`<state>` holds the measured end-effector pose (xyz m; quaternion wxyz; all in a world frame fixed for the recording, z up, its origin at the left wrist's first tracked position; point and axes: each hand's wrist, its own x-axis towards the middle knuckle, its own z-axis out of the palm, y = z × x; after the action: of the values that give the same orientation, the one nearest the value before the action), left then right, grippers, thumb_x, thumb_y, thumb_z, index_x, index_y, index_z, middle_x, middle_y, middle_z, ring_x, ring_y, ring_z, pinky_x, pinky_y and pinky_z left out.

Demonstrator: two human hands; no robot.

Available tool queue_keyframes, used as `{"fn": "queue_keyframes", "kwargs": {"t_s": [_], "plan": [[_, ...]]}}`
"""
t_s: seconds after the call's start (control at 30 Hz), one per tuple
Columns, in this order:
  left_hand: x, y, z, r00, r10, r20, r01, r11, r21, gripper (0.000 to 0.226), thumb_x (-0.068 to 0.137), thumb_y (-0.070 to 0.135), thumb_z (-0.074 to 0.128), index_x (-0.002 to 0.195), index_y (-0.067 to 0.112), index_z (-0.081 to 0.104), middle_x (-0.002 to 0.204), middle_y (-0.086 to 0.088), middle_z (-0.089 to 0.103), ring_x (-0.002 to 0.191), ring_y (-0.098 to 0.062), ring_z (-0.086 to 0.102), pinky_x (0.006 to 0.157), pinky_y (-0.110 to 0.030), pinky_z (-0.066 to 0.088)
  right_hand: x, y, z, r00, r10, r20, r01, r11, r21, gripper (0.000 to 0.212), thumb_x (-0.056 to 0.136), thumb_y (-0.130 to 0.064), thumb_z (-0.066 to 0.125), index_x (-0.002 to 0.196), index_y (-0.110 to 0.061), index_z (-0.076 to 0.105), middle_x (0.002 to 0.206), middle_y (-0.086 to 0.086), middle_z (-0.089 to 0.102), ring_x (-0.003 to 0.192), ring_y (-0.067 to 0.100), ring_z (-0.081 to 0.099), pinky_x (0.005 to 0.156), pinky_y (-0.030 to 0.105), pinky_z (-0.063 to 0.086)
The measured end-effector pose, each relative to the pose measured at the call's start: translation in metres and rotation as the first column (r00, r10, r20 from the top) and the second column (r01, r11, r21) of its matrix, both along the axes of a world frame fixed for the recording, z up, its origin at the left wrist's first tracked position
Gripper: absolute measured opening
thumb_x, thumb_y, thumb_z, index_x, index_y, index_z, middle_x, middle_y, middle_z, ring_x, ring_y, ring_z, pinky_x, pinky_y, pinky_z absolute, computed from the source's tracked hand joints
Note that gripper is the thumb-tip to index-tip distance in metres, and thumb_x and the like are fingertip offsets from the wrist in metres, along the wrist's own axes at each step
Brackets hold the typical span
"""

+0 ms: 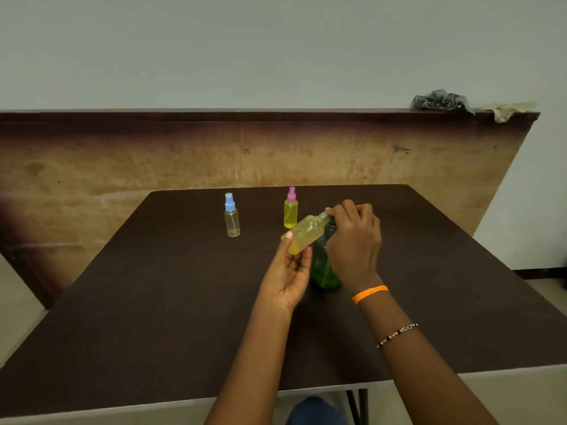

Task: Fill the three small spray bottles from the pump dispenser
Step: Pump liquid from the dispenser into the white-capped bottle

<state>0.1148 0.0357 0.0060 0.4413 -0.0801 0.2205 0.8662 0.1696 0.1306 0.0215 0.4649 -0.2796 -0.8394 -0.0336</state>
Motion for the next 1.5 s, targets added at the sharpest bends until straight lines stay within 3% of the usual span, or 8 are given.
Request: {"fn": "queue_keyframes", "kwargs": {"t_s": [0.17, 0.3, 0.47, 0.73, 0.93, 1.03, 1.17, 1.5], "plan": [[0.004, -0.003, 0.011, 1.0, -0.002, -0.006, 0.002, 1.0, 0.009, 0.018, 0.085, 0.013, 0.064, 0.1, 0.004, 0.059, 0.1, -0.013, 0.063, 0.094, -0.019, 0.061, 0.08, -0.03, 0.054, 0.0, 0.005, 0.022, 0.999, 0.041, 0.023, -0.041, 0.999, -0.021, 0.026, 0.069, -0.003, 0.045, 0.078, -0.007, 0.068, 0.08, 0.007, 0.063, 0.079, 0.032, 0.05, 0.07, 0.04, 0.041], [0.002, -0.001, 0.007, 1.0, 0.003, 0.005, -0.003, 1.0, 0.002, 0.019, 0.084, 0.014, 0.065, 0.099, 0.004, 0.06, 0.099, -0.013, 0.064, 0.094, -0.019, 0.062, 0.074, -0.029, 0.055, -0.001, 0.0, 0.005, 0.999, 0.031, -0.036, -0.032, 0.999, -0.035, 0.039, 0.076, -0.011, 0.031, 0.089, -0.007, 0.068, 0.085, 0.006, 0.061, 0.078, 0.03, 0.051, 0.063, 0.037, 0.041], [0.002, -0.001, 0.0, 1.0, -0.007, -0.005, 0.007, 1.0, 0.003, 0.018, 0.085, 0.012, 0.063, 0.1, 0.003, 0.06, 0.105, -0.014, 0.063, 0.101, -0.021, 0.06, 0.073, -0.031, 0.055, -0.001, 0.003, -0.009, 1.0, 0.001, -0.024, -0.001, 1.0, 0.012, 0.035, 0.076, -0.009, 0.033, 0.09, -0.008, 0.065, 0.086, 0.005, 0.059, 0.079, 0.028, 0.05, 0.071, 0.039, 0.043], [0.002, -0.002, 0.007, 1.0, -0.023, -0.006, 0.023, 1.0, 0.01, 0.027, 0.083, 0.013, 0.065, 0.108, 0.002, 0.06, 0.106, -0.015, 0.064, 0.1, -0.021, 0.061, 0.073, -0.032, 0.056, 0.001, 0.005, 0.01, 0.996, 0.05, -0.075, -0.049, 0.999, 0.011, 0.042, 0.074, -0.013, 0.029, 0.085, -0.009, 0.069, 0.081, 0.003, 0.062, 0.078, 0.027, 0.05, 0.072, 0.037, 0.04], [0.005, 0.001, -0.004, 1.0, 0.022, -0.014, -0.022, 1.0, 0.008, 0.015, 0.087, 0.013, 0.061, 0.098, 0.004, 0.06, 0.1, -0.013, 0.065, 0.098, -0.02, 0.062, 0.078, -0.027, 0.054, -0.002, 0.006, -0.013, 0.997, -0.012, -0.071, 0.018, 0.996, 0.087, 0.031, 0.076, -0.007, 0.036, 0.088, -0.009, 0.065, 0.084, 0.004, 0.058, 0.077, 0.026, 0.049, 0.075, 0.039, 0.041], [0.007, 0.0, -0.002, 0.999, 0.043, -0.013, -0.043, 0.999, 0.028, 0.011, 0.088, 0.012, 0.059, 0.095, 0.004, 0.06, 0.096, -0.014, 0.065, 0.093, -0.021, 0.062, 0.071, -0.027, 0.056, -0.001, 0.004, -0.008, 0.998, -0.026, -0.049, 0.03, 0.996, 0.083, 0.029, 0.074, -0.005, 0.04, 0.09, -0.008, 0.065, 0.085, 0.005, 0.058, 0.078, 0.027, 0.05, 0.077, 0.041, 0.043], [0.008, -0.001, -0.006, 1.0, 0.017, -0.001, -0.017, 0.999, 0.043, 0.016, 0.089, 0.013, 0.058, 0.1, 0.001, 0.059, 0.1, -0.017, 0.063, 0.095, -0.025, 0.061, 0.069, -0.033, 0.056, 0.002, 0.0, -0.004, 0.999, -0.035, -0.033, 0.036, 0.998, 0.046, 0.03, 0.066, 0.006, 0.059, 0.093, -0.006, 0.066, 0.086, 0.008, 0.059, 0.078, 0.03, 0.052, 0.076, 0.043, 0.044], [0.013, 0.0, -0.01, 1.0, -0.018, 0.019, 0.017, 0.999, 0.042, 0.03, 0.09, 0.015, 0.058, 0.112, -0.004, 0.055, 0.104, -0.021, 0.062, 0.097, -0.028, 0.061, 0.069, -0.039, 0.056, 0.005, -0.008, 0.004, 0.999, -0.032, -0.039, 0.031, 0.999, -0.02, 0.032, 0.066, 0.005, 0.064, 0.096, -0.005, 0.067, 0.086, 0.009, 0.061, 0.079, 0.03, 0.053, 0.073, 0.043, 0.047]]}}
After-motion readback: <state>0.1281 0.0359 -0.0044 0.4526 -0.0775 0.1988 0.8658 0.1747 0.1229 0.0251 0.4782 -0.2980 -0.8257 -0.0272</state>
